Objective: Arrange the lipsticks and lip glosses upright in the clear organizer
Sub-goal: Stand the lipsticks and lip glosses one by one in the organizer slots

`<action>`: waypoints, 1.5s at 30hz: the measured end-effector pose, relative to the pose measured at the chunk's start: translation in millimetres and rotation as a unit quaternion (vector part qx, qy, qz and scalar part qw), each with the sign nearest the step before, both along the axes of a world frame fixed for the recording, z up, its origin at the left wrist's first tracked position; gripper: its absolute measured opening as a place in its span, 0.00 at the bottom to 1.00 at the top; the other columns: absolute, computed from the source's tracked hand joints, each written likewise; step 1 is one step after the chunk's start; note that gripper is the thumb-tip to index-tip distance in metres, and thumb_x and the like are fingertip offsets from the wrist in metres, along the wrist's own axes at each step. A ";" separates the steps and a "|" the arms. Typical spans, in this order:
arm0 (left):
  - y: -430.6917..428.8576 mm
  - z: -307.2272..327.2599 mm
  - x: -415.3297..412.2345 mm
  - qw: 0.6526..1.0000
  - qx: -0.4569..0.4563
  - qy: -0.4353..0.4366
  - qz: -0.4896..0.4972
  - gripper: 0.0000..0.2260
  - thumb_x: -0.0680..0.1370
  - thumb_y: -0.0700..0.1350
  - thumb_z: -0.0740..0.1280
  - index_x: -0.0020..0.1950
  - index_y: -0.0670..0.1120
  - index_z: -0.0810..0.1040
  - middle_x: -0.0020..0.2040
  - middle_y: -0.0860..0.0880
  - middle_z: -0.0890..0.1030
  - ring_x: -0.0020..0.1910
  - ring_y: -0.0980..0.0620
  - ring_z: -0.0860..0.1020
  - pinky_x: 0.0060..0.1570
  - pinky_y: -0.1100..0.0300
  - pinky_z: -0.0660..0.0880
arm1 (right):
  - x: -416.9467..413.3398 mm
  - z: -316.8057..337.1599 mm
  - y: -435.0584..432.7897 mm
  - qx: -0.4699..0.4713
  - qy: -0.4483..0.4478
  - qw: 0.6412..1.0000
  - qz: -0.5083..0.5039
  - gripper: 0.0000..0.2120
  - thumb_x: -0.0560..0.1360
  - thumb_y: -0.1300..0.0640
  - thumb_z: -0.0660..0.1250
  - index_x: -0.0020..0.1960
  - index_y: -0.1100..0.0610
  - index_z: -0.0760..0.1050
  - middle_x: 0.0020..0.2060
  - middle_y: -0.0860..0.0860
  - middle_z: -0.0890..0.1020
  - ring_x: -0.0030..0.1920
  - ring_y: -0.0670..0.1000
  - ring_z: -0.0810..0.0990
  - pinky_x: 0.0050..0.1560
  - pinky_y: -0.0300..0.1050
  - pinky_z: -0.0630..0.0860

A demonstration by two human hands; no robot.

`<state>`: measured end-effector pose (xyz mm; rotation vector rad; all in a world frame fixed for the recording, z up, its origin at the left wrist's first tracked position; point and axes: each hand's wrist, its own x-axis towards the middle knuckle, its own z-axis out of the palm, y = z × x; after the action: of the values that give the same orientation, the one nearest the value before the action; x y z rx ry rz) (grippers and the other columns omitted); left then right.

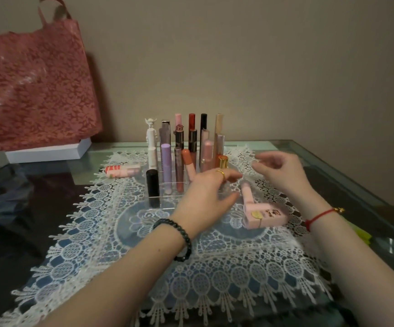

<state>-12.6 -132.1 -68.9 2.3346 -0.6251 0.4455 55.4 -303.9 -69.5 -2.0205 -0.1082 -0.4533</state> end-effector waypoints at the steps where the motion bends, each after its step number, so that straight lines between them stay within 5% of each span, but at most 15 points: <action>1: -4.9 -2.9 4.7 0.999 0.038 -0.002 0.008 0.17 0.75 0.45 0.65 0.63 0.51 0.71 0.59 0.54 0.76 0.59 0.58 0.72 0.65 0.63 0.62 | 3.4 -6.1 -1.2 -0.016 0.018 1.000 0.002 0.13 0.70 0.58 0.70 0.54 0.57 0.78 0.45 0.53 0.81 0.39 0.44 0.76 0.36 0.34 0.70; 5: -16.6 -16.4 23.9 0.978 0.197 -0.063 0.035 0.15 0.76 0.46 0.62 0.63 0.52 0.71 0.59 0.52 0.77 0.59 0.53 0.70 0.61 0.58 0.61 | 8.2 -24.8 1.1 -0.109 0.066 0.992 0.024 0.16 0.73 0.54 0.66 0.60 0.55 0.74 0.49 0.51 0.78 0.42 0.44 0.75 0.38 0.36 0.69; 8: -20.1 -20.8 30.7 0.966 0.244 -0.072 0.037 0.14 0.76 0.49 0.61 0.62 0.51 0.73 0.59 0.52 0.77 0.59 0.51 0.68 0.60 0.57 0.61 | 8.4 -26.8 3.3 -0.174 0.081 0.981 0.038 0.16 0.74 0.51 0.65 0.60 0.54 0.74 0.49 0.49 0.77 0.45 0.47 0.75 0.44 0.40 0.70; 14: -22.8 -24.7 32.6 0.946 0.307 -0.100 0.038 0.14 0.76 0.52 0.59 0.61 0.53 0.74 0.61 0.54 0.75 0.61 0.50 0.65 0.63 0.55 0.57 | 9.3 -26.9 4.7 -0.219 0.098 0.969 0.056 0.13 0.74 0.50 0.63 0.57 0.53 0.76 0.49 0.51 0.80 0.43 0.48 0.77 0.40 0.40 0.70; 23: -22.1 -28.3 31.4 0.955 0.277 -0.104 0.028 0.13 0.78 0.52 0.57 0.56 0.54 0.78 0.58 0.56 0.77 0.62 0.51 0.66 0.66 0.54 0.50 | 2.5 -21.4 3.3 -0.148 0.059 0.987 0.038 0.08 0.72 0.53 0.67 0.50 0.53 0.77 0.39 0.50 0.80 0.36 0.47 0.76 0.31 0.37 0.67; 29: -15.1 -27.4 22.3 0.965 0.241 -0.107 -0.003 0.13 0.77 0.52 0.59 0.61 0.55 0.74 0.61 0.55 0.76 0.65 0.52 0.65 0.69 0.55 0.48 | -11.9 -7.6 1.1 -0.001 0.046 0.994 0.102 0.07 0.69 0.59 0.71 0.47 0.53 0.77 0.40 0.49 0.80 0.37 0.47 0.80 0.39 0.41 0.77; 37: 11.6 -15.5 5.3 0.998 -0.001 -0.055 0.010 0.11 0.73 0.51 0.66 0.54 0.52 0.76 0.53 0.56 0.79 0.54 0.58 0.72 0.60 0.58 0.68 | -28.1 15.7 17.0 0.118 -0.016 0.977 0.177 0.11 0.70 0.64 0.69 0.51 0.56 0.76 0.47 0.51 0.80 0.40 0.45 0.83 0.39 0.36 0.78; 42: 27.3 -7.0 -0.3 0.983 -0.183 0.006 0.017 0.09 0.72 0.46 0.69 0.49 0.51 0.72 0.45 0.58 0.77 0.44 0.66 0.75 0.47 0.70 0.73 | -32.9 31.0 48.0 0.123 -0.058 0.961 0.239 0.12 0.69 0.66 0.69 0.47 0.51 0.76 0.45 0.48 0.81 0.43 0.49 0.83 0.44 0.42 0.79; 45: 39.4 -4.5 0.9 0.972 -0.233 0.004 0.039 0.11 0.71 0.43 0.70 0.49 0.51 0.70 0.43 0.56 0.76 0.39 0.63 0.75 0.42 0.69 0.74 | -34.5 39.6 69.1 0.105 -0.082 0.956 0.262 0.12 0.69 0.66 0.70 0.48 0.52 0.76 0.46 0.48 0.81 0.46 0.47 0.81 0.47 0.40 0.79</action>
<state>-11.7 -92.8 -73.5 1.9140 -0.3743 0.5536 20.9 -234.8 -29.9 -1.6585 -0.6542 -0.2763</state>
